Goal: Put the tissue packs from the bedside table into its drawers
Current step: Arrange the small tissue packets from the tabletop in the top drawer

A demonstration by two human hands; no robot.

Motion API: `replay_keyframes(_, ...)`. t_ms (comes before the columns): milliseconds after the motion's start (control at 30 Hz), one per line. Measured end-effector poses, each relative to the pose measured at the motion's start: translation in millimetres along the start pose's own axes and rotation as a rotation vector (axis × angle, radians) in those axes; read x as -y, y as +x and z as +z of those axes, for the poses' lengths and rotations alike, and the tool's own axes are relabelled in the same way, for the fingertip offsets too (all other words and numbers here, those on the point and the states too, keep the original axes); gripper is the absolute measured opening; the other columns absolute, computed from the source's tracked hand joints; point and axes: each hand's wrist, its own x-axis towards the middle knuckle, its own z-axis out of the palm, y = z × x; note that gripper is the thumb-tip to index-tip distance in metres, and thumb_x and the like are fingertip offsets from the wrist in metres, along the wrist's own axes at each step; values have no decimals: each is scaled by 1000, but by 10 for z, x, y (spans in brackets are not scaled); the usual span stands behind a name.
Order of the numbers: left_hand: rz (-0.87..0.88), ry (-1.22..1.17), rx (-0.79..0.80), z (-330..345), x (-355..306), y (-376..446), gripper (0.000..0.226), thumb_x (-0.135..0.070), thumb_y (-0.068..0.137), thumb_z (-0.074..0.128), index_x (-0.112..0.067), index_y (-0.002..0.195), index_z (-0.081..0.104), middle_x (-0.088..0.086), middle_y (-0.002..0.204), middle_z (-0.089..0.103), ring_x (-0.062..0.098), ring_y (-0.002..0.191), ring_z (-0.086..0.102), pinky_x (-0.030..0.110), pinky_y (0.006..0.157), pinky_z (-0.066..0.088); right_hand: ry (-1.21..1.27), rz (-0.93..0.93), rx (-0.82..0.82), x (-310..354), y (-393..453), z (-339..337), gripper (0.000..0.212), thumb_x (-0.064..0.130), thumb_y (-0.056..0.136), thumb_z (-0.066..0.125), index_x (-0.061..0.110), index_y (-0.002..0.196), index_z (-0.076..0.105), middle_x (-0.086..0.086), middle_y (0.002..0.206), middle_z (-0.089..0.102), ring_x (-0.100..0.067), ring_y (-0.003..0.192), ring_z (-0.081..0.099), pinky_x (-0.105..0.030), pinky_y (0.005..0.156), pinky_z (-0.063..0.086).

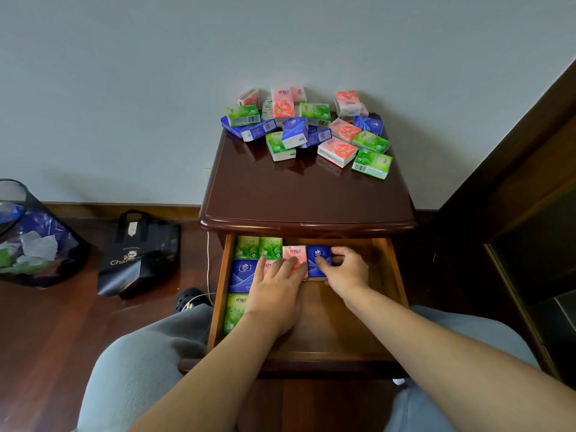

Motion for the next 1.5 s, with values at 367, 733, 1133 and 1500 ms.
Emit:
replay_keyframes(367,-12,-3,43,-25,-22,-13,76,-39,103,51,-35,165,7,-2,174,8,24,160,6,55,125,-8,35,19,-4,20,-38,-40,48,39,90,80,20,131,61,-4,127,67,-22,111,70,-40,83,66)
replay_keyframes(733,71,-156,-611,-597,-106,309,24,-29,96,59,-24,119,55,-1,118,52,19,102,53,36,88,49,-161,-803,-255,592,-22,-881,24,43,102,53,24,89,61,14,87,59,-7,82,55,-27,70,50)
replay_keyframes(1133,-88,-104,-138,-641,-52,931,67,-57,106,9,-30,163,-14,-2,174,-13,23,159,-15,45,126,-8,-769,-511,-335,788,1122,-1052,73,65,97,48,26,158,33,-4,169,23,-33,150,27,-50,117,38)
replay_keyframes(1500,-118,-302,-233,-754,-71,880,67,-56,104,36,-31,163,17,-4,170,11,21,158,6,43,127,3,-319,-705,-96,805,850,-853,71,74,72,71,34,126,50,17,112,58,-10,106,53,-35,90,38)
